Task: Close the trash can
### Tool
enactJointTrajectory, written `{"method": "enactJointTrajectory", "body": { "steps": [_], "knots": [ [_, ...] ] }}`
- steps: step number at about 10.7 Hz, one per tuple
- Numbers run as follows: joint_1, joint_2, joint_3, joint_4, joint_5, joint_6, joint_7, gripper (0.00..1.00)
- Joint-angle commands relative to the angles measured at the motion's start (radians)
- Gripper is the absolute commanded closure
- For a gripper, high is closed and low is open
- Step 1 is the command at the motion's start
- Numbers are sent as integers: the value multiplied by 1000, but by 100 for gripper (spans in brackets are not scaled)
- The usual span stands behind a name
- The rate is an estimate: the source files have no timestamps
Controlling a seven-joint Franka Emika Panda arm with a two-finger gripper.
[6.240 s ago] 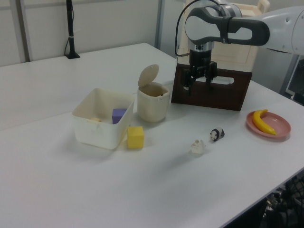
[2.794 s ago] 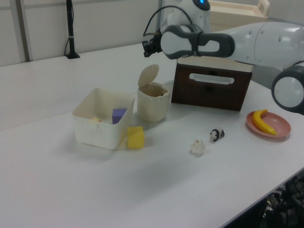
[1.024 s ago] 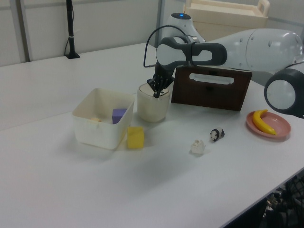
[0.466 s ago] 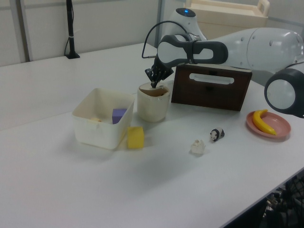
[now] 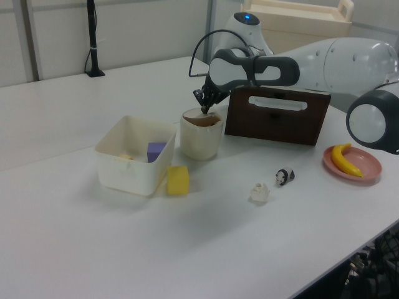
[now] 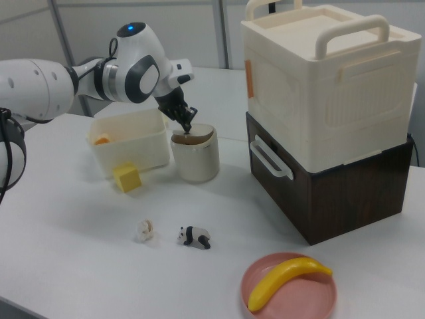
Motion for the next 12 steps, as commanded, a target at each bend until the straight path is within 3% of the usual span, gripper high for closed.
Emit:
{"method": "enactJointTrajectory", "body": {
  "steps": [1, 4, 6, 7, 9, 10, 11, 12],
  "knots": [
    [-5, 3, -7, -77, -82, 26, 3, 96],
    [9, 35, -5, -99, -169, 25, 18, 96],
    [8, 3, -4, -88, -149, 17, 23, 96],
    [5, -48, -4, -96, -119, 2, 24, 90],
    [3, -136, -4, -90, -45, -186, 20, 50],
    [1, -186, -4, -90, -34, -290, 20, 26],
    [1, -228, -2, -90, -24, -390, 20, 8],
    [1, -274, -4, -90, -10, -482, 17, 0]
  ]
}}
